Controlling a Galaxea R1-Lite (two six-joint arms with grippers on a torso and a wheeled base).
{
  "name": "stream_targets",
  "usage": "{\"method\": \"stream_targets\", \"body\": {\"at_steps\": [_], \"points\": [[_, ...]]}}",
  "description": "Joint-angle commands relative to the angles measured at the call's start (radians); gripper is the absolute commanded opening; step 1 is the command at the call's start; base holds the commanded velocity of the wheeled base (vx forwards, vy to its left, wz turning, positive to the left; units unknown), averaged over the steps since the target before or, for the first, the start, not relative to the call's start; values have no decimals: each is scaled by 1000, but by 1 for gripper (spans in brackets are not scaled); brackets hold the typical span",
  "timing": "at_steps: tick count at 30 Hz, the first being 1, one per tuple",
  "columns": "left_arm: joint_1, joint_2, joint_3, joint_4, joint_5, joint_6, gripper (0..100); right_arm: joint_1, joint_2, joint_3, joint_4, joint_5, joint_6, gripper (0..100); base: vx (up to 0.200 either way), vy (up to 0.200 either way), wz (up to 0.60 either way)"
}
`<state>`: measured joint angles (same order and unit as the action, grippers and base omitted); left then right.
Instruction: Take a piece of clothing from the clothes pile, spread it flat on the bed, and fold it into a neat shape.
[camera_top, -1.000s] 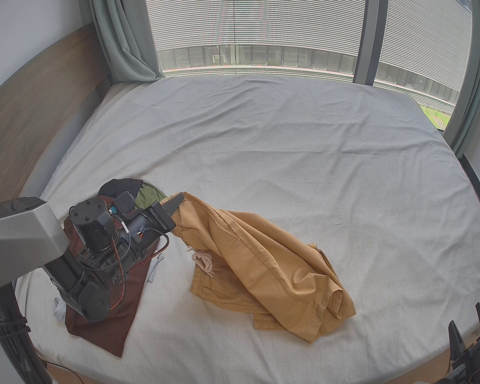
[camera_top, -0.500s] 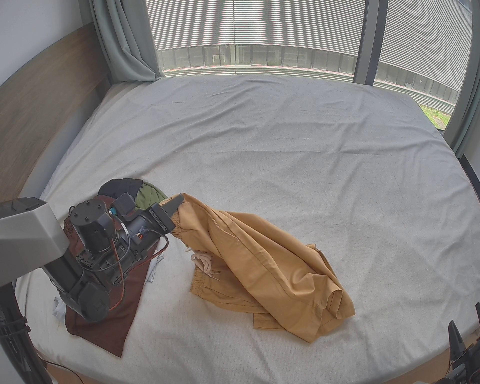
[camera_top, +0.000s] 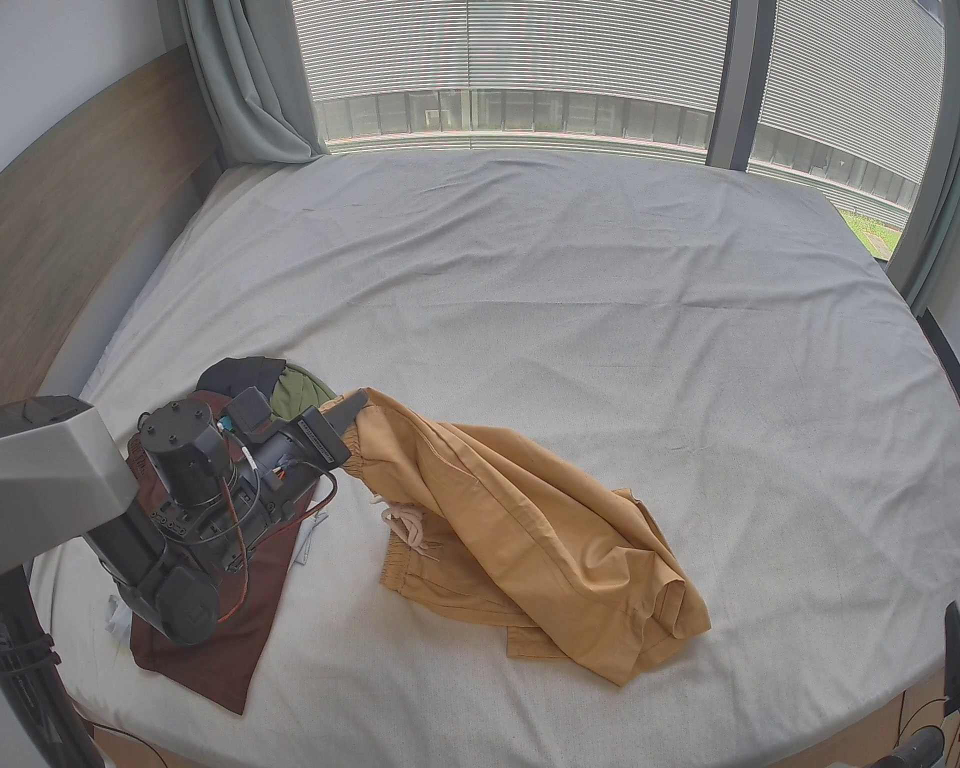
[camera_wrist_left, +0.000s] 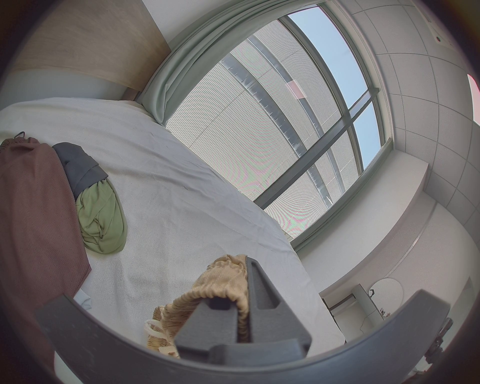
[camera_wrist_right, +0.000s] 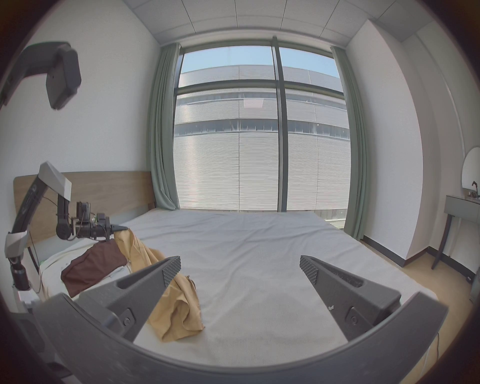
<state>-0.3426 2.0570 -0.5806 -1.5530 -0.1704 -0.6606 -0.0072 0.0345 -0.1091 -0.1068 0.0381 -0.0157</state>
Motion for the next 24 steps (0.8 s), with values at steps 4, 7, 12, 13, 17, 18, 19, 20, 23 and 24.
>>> {"method": "stream_targets", "body": {"at_steps": [4, 7, 12, 13, 17, 18, 19, 20, 23, 24], "points": [[-4, -1, 2, -1, 0, 1, 0, 90, 223, -81, 10, 39, 7, 100, 0, 0, 0], [-4, -3, 1, -1, 0, 1, 0, 98, 289, -87, 47, 85, 7, 100, 0, 0, 0], [-4, -3, 2, -1, 0, -1, 0, 99, 441, -96, 64, 184, 5, 100, 0, 0, 0], [-4, -3, 1, -1, 0, -1, 0, 101, 473, -95, 62, 195, 2, 100, 0, 0, 0], [-3, -6, -1, -1, -3, -1, 0, 122, 579, -104, 52, 249, -3, 100, 0, 0, 0], [-3, -6, -1, -1, -3, -1, 0, 131, 601, -109, 52, 258, -3, 100, 0, 0, 0], [-3, -6, -1, -1, -4, -1, 0, 135, 607, -110, 52, 263, -3, 100, 0, 0, 0], [0, -9, -2, -1, -4, 1, 0, 165, 642, -116, 52, 281, -3, 100, 0, 0, 0], [4, -11, -8, -1, -3, 1, 0, 225, 683, -119, 52, 293, -3, 100, 0, 0, 0], [4, -11, -8, -1, -3, 1, 0, 225, 683, -119, 52, 293, -3, 100, 0, 0, 0]]}}
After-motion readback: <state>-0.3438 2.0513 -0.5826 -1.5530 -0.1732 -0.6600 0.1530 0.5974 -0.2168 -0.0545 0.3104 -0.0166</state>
